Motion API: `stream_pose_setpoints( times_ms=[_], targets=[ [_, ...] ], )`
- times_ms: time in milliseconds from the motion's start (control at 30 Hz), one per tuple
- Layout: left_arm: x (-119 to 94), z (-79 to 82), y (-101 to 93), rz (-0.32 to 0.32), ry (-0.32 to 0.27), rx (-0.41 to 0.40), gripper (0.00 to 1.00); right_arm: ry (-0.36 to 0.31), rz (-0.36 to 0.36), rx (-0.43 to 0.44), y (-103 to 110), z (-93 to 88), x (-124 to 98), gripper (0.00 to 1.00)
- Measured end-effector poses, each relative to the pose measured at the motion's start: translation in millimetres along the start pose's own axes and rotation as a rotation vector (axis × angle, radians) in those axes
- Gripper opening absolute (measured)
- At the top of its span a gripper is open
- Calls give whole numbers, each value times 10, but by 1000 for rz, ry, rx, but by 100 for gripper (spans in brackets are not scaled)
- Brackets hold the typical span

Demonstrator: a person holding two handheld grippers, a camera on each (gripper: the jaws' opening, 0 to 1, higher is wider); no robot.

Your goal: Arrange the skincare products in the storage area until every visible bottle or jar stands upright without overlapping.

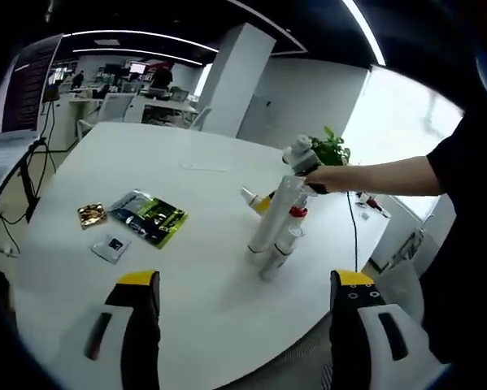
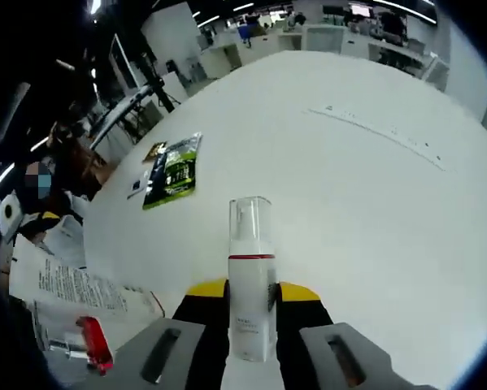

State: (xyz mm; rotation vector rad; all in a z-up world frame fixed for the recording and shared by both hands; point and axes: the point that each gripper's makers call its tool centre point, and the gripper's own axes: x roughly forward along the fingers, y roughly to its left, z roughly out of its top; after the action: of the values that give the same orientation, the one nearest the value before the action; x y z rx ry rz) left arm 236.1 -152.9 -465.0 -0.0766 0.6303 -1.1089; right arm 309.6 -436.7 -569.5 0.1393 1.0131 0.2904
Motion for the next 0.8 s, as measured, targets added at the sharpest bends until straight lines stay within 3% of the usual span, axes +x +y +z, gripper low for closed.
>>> stream_pose_setpoints(
  times_ms=[433,633,800],
  targets=[
    [-39,200,-267,-44,-13,60,79,-325,-46,14,30,180,-803,11],
    [-66,264,-380,-61,-19,87,79,-409,-55,36,9,175,-1138,11],
    [-88,342,-465,-86,-31,97,79,-507,-57,50,223,179,-1470,11]
  ],
)
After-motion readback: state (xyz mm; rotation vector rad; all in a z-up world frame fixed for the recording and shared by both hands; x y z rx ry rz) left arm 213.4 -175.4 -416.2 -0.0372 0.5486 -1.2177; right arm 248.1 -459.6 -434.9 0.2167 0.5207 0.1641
